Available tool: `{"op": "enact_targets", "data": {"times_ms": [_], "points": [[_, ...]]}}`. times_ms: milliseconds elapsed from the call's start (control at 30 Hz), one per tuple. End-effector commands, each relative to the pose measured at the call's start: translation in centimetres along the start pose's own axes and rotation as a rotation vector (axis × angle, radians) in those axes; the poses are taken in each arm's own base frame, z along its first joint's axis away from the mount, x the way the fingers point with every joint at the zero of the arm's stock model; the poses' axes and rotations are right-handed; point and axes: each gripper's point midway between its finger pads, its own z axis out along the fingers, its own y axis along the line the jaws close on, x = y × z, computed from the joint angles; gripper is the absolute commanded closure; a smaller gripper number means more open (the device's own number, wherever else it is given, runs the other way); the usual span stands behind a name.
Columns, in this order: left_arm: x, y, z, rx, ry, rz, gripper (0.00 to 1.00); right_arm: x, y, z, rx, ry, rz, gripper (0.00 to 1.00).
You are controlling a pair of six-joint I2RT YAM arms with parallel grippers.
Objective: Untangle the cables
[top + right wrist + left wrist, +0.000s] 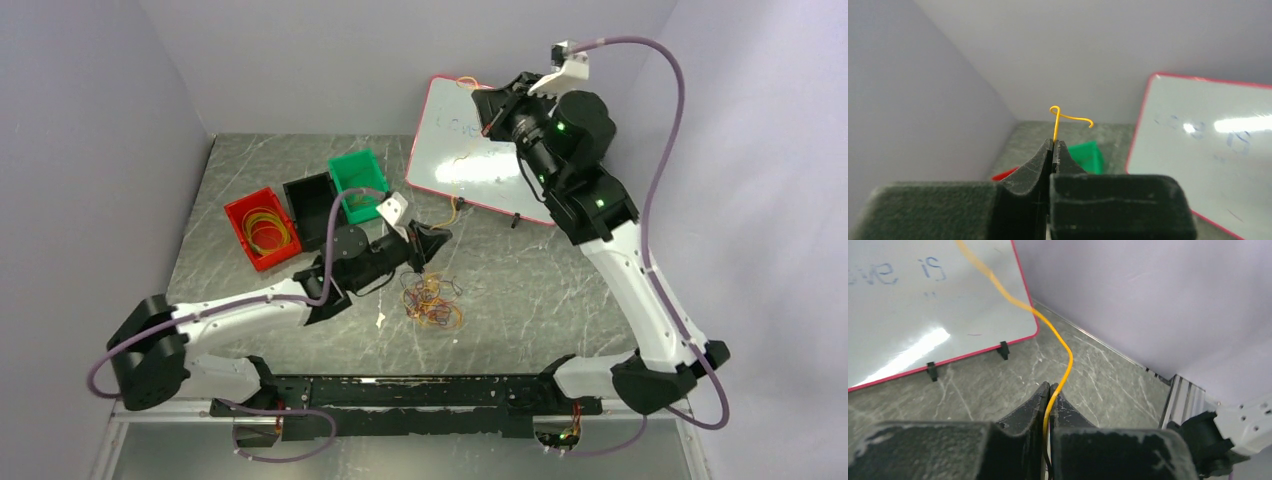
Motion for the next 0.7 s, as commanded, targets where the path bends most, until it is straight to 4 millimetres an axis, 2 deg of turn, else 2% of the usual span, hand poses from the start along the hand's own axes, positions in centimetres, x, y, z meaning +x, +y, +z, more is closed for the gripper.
{"op": "enact_targets", "data": {"times_ms": [0, 67, 167, 233, 333, 433, 533, 567, 667], "points": [[-0.1, 1.8, -2.0, -0.183, 0.162, -0.064, 0.93, 5.5, -6.3, 2.1, 0.163, 0.145, -0.037, 1.00], [-1.4, 1.5, -2.6, -0.182, 0.159, -0.065, 0.93, 7.9, -9.4, 2.6, 0.202, 0.211, -0.015, 1.00], [-3.0, 1.4, -2.6, -0.194, 0.145, -0.065, 0.93, 11.6, -11.4, 2.5, 0.217, 0.307, 0.002, 0.93], [-3.8, 1.7, -2.5, -0.220, 0.139, -0.062, 0.93, 13.5, -12.7, 1.9, 0.238, 0.353, 0.007, 0.85], [-4.8, 2.9, -2.4, -0.282, 0.137, -0.065, 0.93, 14.7, -14.4, 0.1, 0.285, 0.386, -0.001, 0.70], [-6.2, 4.4, -2.3, -0.339, 0.133, -0.068, 0.93, 15.1, -15.9, -2.4, 0.339, 0.406, -0.019, 0.54], [-8.0, 5.3, -2.0, -0.365, 0.101, -0.108, 0.93, 16.4, -16.7, -5.3, 0.374, 0.453, -0.016, 0.43], [-8.8, 5.4, -1.9, -0.361, 0.091, -0.112, 0.93, 17.4, -16.9, -6.4, 0.381, 0.483, -0.009, 0.41], [-9.8, 5.6, -1.3, -0.341, 0.094, -0.110, 0.93, 20.1, -14.8, -8.7, 0.249, 0.563, 0.051, 0.40]]}}
